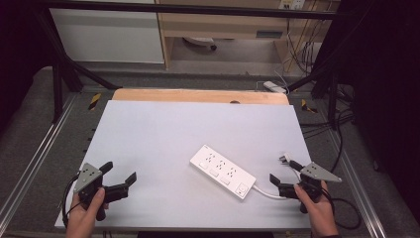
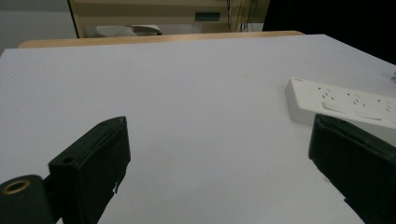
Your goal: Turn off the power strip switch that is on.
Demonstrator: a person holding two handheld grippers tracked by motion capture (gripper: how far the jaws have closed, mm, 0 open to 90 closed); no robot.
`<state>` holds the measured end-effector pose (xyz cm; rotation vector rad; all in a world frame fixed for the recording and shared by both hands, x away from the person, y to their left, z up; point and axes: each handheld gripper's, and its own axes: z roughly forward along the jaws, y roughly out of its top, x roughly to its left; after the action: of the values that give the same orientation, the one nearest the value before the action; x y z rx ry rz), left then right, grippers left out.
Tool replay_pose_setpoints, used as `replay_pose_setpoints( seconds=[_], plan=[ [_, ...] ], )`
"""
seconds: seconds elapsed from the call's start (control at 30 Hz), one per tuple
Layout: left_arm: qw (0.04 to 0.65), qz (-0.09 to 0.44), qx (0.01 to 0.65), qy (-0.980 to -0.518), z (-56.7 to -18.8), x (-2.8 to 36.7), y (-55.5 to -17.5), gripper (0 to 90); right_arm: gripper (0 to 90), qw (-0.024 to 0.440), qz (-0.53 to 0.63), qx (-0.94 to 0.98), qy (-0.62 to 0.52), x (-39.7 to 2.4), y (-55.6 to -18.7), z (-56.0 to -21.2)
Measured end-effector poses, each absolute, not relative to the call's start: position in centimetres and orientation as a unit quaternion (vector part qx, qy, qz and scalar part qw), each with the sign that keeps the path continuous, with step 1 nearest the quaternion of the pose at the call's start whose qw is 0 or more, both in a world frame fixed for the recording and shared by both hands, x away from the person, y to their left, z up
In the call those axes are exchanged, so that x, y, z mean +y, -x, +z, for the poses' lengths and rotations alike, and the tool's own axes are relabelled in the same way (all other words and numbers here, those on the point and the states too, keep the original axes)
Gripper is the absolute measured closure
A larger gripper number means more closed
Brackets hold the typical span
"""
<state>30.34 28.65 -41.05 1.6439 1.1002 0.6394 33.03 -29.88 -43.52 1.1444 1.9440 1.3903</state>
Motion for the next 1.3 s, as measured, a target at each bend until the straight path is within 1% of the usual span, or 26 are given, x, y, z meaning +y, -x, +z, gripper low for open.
replay_pose_setpoints(
  seconds=[0.13,0.4,0.63,0.77,0.9,1.23,1.3],
  plan=[
    [0.505,0.265,0.458,-0.682,-41.0,28.7,-30.3,5.6,4.2,0.24,0.511,0.711,-0.42,-29.9,-33.1,-43.6],
    [0.506,0.261,0.46,-0.682,-41.0,28.6,-30.3,5.4,3.6,0.25,0.516,0.7,-0.426,-30.3,-33.0,-43.4],
    [0.505,0.26,0.45,-0.689,-41.0,28.3,-30.3,5.4,3.2,0.247,0.518,0.697,-0.43,-30.2,-32.8,-43.2],
    [0.518,0.277,0.452,-0.671,-40.6,28.7,-30.0,5.4,3.2,0.247,0.519,0.694,-0.433,-30.4,-32.7,-43.1],
    [0.519,0.275,0.455,-0.669,-40.7,28.7,-30.1,5.4,3.3,0.252,0.522,0.688,-0.437,-30.6,-32.7,-42.9],
    [0.512,0.269,0.457,-0.675,-40.9,28.6,-30.3,5.1,2.2,0.232,0.531,0.677,-0.454,-30.6,-32.8,-42.5],
    [0.512,0.268,0.457,-0.676,-40.9,28.6,-30.3,5.1,2.1,0.221,0.546,0.664,-0.46,-30.5,-32.7,-42.2]
  ],
)
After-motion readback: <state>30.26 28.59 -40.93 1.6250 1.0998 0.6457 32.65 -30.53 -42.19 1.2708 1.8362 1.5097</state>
